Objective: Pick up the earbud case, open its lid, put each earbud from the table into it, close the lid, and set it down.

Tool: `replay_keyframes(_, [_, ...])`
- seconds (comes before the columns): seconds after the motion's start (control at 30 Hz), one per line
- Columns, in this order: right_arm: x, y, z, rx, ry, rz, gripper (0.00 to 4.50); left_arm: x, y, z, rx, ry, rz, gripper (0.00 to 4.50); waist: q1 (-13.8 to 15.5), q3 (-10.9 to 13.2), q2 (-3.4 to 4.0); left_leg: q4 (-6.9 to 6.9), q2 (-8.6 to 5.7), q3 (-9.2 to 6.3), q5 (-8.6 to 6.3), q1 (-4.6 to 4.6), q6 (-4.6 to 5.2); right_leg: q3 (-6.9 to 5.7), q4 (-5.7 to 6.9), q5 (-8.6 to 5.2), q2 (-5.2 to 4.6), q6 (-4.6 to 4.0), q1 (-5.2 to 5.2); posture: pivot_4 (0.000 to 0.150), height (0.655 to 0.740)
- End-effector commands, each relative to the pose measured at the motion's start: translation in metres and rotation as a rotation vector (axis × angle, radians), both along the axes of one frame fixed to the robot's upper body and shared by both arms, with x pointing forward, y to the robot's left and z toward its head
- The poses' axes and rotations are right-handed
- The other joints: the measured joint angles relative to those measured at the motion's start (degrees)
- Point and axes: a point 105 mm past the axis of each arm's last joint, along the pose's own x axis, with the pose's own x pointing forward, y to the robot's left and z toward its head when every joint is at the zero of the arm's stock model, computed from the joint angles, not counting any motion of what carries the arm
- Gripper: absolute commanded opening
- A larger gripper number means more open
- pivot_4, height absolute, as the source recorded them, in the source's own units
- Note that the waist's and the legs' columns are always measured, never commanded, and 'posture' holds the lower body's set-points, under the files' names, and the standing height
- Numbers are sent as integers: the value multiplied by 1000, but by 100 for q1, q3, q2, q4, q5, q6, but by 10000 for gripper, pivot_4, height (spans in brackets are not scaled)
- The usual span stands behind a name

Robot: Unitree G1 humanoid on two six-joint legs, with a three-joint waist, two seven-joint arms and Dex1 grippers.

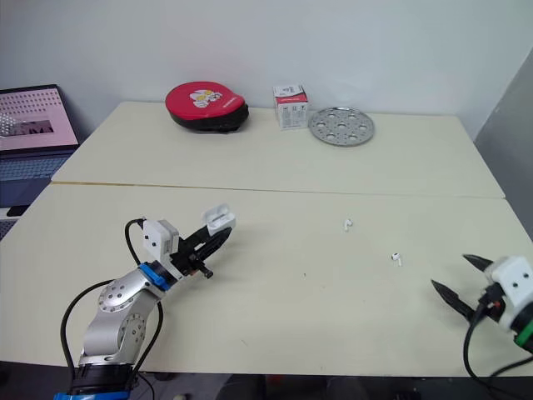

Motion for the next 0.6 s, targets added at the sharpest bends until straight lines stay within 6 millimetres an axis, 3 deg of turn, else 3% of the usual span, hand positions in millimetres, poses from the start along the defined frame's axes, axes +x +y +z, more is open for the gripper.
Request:
replay_keyframes(0.03, [-9,-10,-2,-35,-8,-17,45000,-1,3,12,11,-54,9,8088,-5,-1,1,0,0,5,0,1,0,4,0,0,0,0,-1,1500,7400])
replay_keyframes(0.17, [-12,-15,-8,-34,6,-27,45000,-3,1,13,2,-55,-3,8088,-25,-1,3,0,2,21,0,2,0,18,0,0,1,0,-5,1500,7400])
replay_keyframes(0.33, [-4,-7,2,-41,-36,2,45000,-6,-4,12,-1,-41,-47,8088,-22,-2,3,-1,2,22,0,0,0,18,0,0,0,0,-8,1500,7400])
replay_keyframes(0.47, [6,18,18,-6,-84,71,45000,-8,-8,10,-1,-34,-80,8088,-18,-2,3,-2,3,21,0,-1,0,17,0,0,0,0,-9,1500,7400])
replay_keyframes(0.6, [22,58,33,37,-134,151,45000,-9,-16,10,-16,-30,-123,8088,-19,-2,3,-2,3,21,0,-1,-1,18,1,0,0,0,-10,1500,7400])
